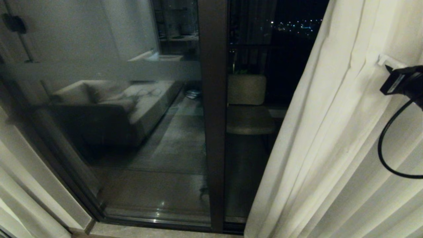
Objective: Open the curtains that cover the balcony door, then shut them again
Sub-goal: Pull the inner curtains open on both sides
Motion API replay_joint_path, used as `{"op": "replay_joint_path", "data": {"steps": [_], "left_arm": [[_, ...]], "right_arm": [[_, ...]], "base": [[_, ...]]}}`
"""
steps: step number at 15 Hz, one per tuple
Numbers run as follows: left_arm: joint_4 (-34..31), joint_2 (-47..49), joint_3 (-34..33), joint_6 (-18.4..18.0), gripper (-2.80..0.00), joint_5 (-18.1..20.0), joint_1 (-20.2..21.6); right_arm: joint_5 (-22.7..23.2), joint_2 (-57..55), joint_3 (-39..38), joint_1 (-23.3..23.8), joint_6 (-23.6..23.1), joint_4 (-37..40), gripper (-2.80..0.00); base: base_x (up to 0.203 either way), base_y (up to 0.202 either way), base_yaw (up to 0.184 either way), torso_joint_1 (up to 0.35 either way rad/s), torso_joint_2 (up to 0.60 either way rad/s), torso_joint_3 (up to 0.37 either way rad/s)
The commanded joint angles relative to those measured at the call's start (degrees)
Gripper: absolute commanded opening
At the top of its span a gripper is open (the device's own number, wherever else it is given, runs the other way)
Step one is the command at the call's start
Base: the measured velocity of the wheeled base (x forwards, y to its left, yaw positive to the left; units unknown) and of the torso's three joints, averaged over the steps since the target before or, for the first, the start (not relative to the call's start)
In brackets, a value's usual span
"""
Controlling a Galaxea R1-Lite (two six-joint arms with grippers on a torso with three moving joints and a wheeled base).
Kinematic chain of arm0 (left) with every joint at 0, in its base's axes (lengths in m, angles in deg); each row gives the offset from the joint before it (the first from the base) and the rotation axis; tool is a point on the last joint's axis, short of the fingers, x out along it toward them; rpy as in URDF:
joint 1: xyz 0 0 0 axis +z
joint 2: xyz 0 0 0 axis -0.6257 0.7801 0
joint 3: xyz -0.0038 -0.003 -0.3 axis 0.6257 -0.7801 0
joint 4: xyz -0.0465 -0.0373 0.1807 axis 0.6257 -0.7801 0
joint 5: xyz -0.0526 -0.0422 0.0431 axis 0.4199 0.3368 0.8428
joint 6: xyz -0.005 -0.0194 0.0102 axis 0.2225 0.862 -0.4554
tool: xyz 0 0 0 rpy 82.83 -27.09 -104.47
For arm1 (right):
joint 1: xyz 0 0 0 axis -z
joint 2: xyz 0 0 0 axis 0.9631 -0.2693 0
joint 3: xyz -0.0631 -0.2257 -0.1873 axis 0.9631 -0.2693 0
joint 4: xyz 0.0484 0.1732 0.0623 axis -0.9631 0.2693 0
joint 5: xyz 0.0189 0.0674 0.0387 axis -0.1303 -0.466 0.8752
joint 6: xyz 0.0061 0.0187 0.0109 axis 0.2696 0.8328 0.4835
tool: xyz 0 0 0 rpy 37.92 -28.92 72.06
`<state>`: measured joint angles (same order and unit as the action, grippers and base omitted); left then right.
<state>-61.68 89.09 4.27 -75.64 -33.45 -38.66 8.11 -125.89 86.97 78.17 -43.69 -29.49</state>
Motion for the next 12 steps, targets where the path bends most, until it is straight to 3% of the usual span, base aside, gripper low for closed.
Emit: {"op": "replay_joint_path", "data": {"steps": [1, 12], "left_arm": [[0.03, -0.02, -0.01, 0.01, -2.80, 0.00, 0.01], [0.03, -0.02, -0.01, 0.01, -2.80, 0.00, 0.01]], "right_arm": [[0.07, -0.10, -0.04, -0.01, -0.06, -0.23, -2.80], [0.07, 0.51, -0.56, -0.01, -0.06, -0.23, -2.80]], "base": [[0.000, -0.190, 0.001, -0.001, 0.00, 0.002], [0.000, -0.189, 0.001, 0.003, 0.00, 0.002]]}}
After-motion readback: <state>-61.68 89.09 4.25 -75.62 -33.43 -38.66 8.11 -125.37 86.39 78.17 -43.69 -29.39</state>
